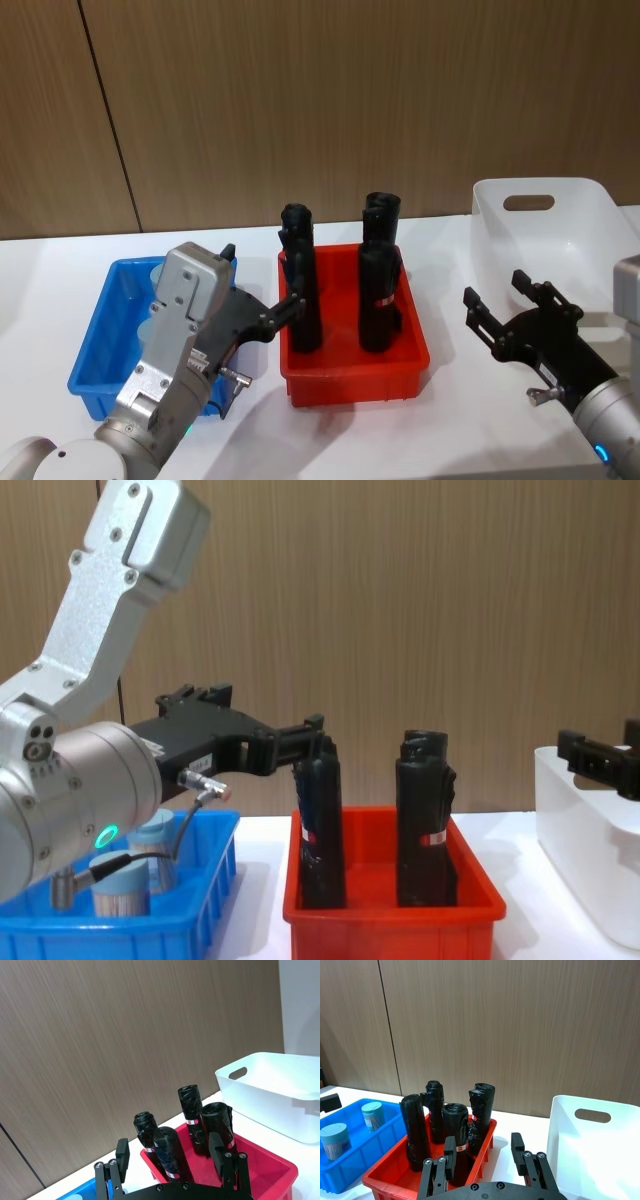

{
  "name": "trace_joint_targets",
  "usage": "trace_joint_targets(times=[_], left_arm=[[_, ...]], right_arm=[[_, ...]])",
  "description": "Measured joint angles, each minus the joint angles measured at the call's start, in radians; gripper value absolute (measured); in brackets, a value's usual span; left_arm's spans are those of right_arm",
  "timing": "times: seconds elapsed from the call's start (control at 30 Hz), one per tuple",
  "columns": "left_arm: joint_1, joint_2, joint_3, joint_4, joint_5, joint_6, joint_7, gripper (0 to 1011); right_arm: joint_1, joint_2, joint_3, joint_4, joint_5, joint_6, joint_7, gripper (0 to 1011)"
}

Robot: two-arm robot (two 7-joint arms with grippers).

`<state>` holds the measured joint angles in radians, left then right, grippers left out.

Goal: Pick the cotton swabs from the blue box and place them into the white box.

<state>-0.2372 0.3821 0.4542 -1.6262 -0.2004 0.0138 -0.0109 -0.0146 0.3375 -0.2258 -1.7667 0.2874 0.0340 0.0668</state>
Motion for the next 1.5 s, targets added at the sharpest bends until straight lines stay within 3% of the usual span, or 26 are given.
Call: trace_joint_targets(times=[1.5], left_arm=[[0.0, 0.0, 0.0, 0.0, 0.0, 0.0, 0.0, 1004]], right_arm=[[0.0, 0.0, 0.0, 0.0, 0.0, 0.0, 0.0, 683]])
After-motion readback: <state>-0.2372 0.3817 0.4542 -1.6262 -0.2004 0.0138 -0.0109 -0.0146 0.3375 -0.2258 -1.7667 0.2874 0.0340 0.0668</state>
